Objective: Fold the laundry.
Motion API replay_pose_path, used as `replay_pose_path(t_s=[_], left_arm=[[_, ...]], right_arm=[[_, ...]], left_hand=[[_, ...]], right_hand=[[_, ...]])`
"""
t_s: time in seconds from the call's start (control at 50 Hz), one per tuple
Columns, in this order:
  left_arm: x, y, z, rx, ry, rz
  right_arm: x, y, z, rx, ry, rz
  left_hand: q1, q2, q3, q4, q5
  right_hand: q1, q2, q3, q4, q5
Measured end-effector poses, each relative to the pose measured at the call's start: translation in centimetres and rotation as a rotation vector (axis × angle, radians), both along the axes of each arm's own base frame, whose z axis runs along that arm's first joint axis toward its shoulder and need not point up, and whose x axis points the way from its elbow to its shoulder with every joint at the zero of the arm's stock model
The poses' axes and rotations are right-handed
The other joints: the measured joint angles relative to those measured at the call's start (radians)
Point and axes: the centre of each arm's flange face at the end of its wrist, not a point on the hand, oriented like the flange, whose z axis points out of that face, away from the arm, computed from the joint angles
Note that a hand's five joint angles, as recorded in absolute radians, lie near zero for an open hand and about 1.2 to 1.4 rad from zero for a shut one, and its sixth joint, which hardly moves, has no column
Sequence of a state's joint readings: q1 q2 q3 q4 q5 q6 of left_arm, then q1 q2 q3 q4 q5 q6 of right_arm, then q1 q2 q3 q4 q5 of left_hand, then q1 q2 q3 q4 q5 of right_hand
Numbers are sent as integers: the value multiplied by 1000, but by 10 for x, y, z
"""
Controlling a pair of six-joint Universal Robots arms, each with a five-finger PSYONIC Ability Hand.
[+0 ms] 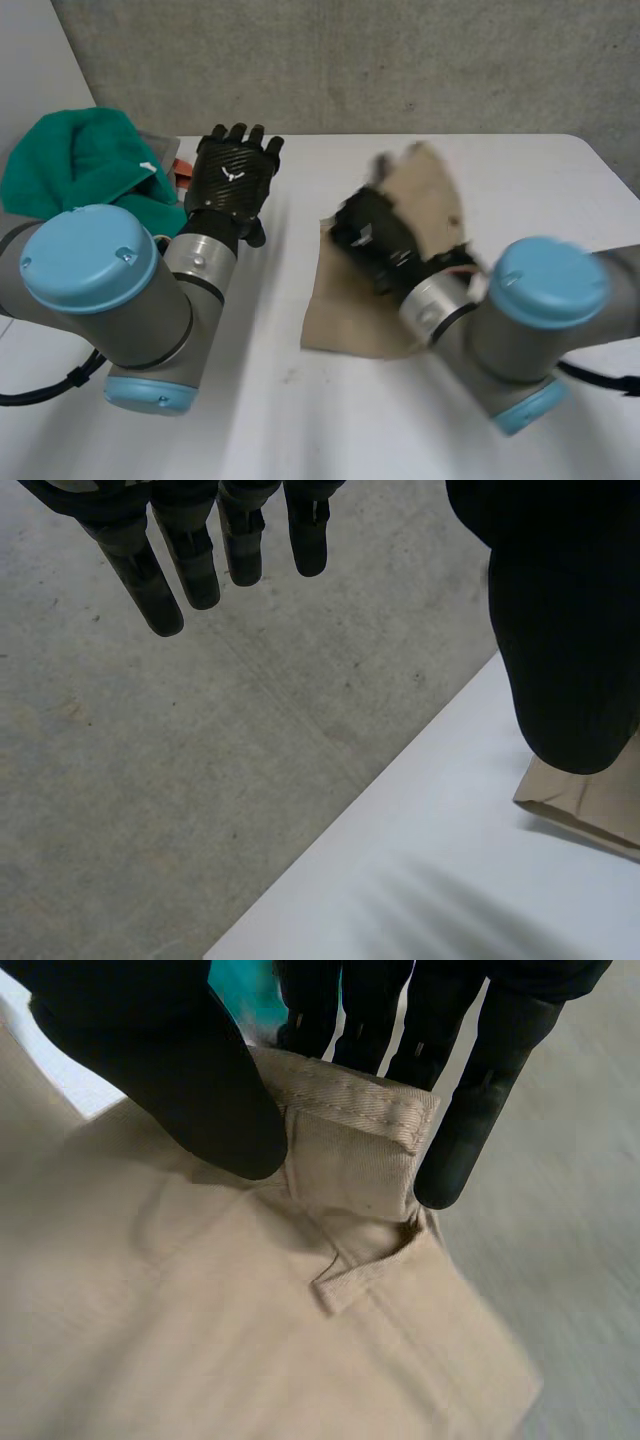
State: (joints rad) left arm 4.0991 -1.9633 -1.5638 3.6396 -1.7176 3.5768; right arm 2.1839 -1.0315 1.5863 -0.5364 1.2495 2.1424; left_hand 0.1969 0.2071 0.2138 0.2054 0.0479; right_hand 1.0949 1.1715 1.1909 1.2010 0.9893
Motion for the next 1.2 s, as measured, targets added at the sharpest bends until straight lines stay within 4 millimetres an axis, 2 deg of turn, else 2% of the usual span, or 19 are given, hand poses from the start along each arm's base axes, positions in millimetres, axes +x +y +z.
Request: replay_pose_path(t_s=[0.04,0.12,0.16,0.24,0.26,0.32,0.34,0.38,0.4,0.44,0.46,0.5,0.58,0.7,0.8,0.88,1.06,1.14,1.2], left_arm=[[1,-1,1,1,0,4],[2,-2,4,-4,4,5],[1,-4,7,-11,9,4],[-4,-8,15,-32,28,-10],[-7,-10,19,-43,41,-26],[-18,-14,25,-57,72,-75],[-23,-16,25,-57,83,-96],[-26,-17,25,-54,90,-112],[-40,-18,21,-32,108,-173],[-48,-19,17,-11,111,-203],[-58,-19,8,28,106,-235],[-64,-18,0,62,95,-252],[-79,-15,-40,230,8,-268],[-77,-8,-85,411,-122,-226],[-69,-5,-100,472,-183,-175],[-64,-1,-94,484,-210,-147],[-55,12,-30,409,-154,-151],[-50,20,-8,366,-117,-163],[-45,27,4,335,-89,-171]], right_arm=[[8,11,-8,20,14,42],[15,27,-17,83,24,90],[13,27,-10,119,-9,77],[4,17,8,182,-95,34],[-10,3,28,259,-202,-19],[-32,-19,51,396,-362,-96],[-39,-25,56,449,-409,-120],[-41,-27,57,465,-422,-128],[-57,-42,64,589,-511,-191],[-65,-51,64,670,-545,-238],[-72,-59,59,742,-554,-284],[-75,-63,55,778,-549,-311],[-80,-77,24,897,-443,-412],[-79,-86,-12,928,-296,-455],[-80,-90,-26,901,-233,-479],[-82,-91,-21,854,-219,-501],[-103,-87,31,680,-386,-571],[-117,-79,38,685,-485,-610],[-124,-69,33,746,-545,-639]], left_hand=[[0,0,0,0,0],[0,0,0,0,0],[0,0,0,0,0],[0,0,0,0,0],[0,0,0,0,0],[0,0,0,0,0],[0,0,0,0,0],[0,0,0,0,0],[0,0,0,0,0],[0,0,0,0,0],[0,0,0,0,0],[0,0,0,0,0],[3,0,0,0,0],[4,7,4,6,4],[48,34,25,31,4],[58,43,33,33,4],[22,10,6,9,-3],[22,9,6,8,-3],[22,7,6,8,-3]], right_hand=[[-19,-45,-54,-47,-27],[-694,-750,-733,-739,-727],[-854,-929,-933,-938,-908],[-863,-955,-974,-981,-943],[-863,-955,-974,-982,-943],[-863,-955,-974,-982,-943],[-863,-955,-974,-982,-943],[-863,-955,-974,-982,-943],[-863,-955,-974,-982,-943],[-863,-955,-974,-982,-943],[-863,-955,-974,-982,-943],[-863,-955,-974,-982,-943],[-863,-955,-974,-982,-943],[-863,-955,-974,-982,-943],[-862,-952,-971,-980,-939],[-859,-941,-959,-975,-938],[-863,-954,-975,-984,-946],[-863,-960,-978,-987,-946],[-863,-960,-978,-987,-946]])
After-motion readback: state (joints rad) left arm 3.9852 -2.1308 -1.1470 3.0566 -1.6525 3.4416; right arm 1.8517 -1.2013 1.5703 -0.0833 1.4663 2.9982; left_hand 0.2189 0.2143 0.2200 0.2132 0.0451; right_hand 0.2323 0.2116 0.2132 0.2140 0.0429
